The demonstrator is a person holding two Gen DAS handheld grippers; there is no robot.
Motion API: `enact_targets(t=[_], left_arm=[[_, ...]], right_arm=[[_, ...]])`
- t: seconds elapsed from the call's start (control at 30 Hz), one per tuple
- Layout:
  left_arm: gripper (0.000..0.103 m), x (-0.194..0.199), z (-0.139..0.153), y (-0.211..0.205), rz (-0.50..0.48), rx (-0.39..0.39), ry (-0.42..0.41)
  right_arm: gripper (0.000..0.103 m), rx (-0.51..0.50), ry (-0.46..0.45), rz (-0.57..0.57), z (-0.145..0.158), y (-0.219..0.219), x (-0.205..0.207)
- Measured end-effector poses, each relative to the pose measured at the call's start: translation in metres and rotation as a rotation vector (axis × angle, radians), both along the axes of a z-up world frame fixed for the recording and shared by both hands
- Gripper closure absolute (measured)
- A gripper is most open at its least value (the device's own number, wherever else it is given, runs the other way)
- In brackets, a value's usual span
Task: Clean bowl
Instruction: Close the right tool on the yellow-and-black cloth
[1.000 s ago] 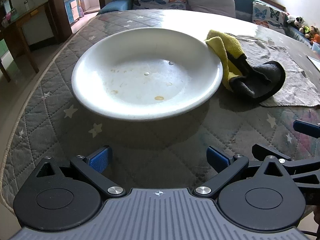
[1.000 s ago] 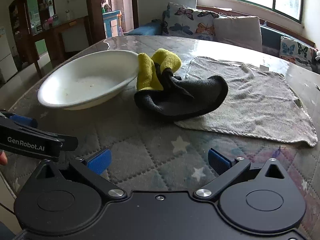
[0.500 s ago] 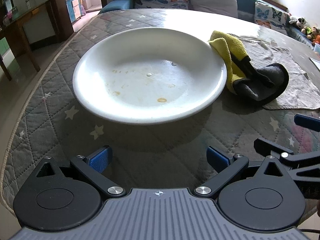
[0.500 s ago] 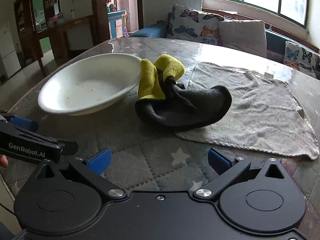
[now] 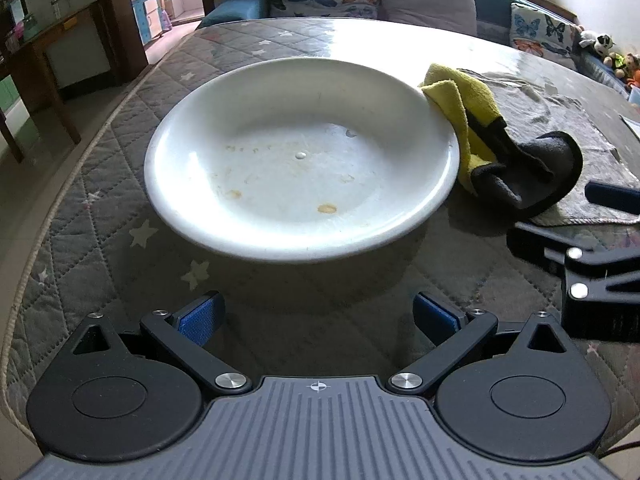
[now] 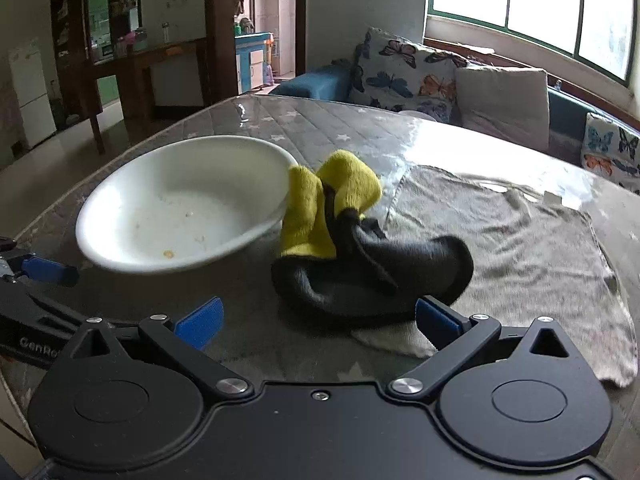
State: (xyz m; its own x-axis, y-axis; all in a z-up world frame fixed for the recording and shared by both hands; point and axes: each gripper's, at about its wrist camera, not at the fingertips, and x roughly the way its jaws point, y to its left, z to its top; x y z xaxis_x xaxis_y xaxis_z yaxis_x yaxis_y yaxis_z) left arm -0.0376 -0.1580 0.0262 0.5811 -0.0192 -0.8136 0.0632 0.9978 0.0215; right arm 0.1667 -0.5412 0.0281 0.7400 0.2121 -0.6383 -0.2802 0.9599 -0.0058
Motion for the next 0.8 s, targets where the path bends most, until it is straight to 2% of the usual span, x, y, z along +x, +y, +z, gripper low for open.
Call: enact_targets(t=[0.3, 0.8], left_arm=[[0.001, 0.001, 0.002, 0.001, 0.001, -0.003, 0.001], [0.003, 0.006, 0.003, 0.000, -0.008, -0.018, 0.003]], right_arm=[[0.000, -0.051, -0.032, 0.062, 0.009, 0.006, 0.023], [0.000, -0.073, -0.004, 0.111, 0.008, 0.004, 0.043]])
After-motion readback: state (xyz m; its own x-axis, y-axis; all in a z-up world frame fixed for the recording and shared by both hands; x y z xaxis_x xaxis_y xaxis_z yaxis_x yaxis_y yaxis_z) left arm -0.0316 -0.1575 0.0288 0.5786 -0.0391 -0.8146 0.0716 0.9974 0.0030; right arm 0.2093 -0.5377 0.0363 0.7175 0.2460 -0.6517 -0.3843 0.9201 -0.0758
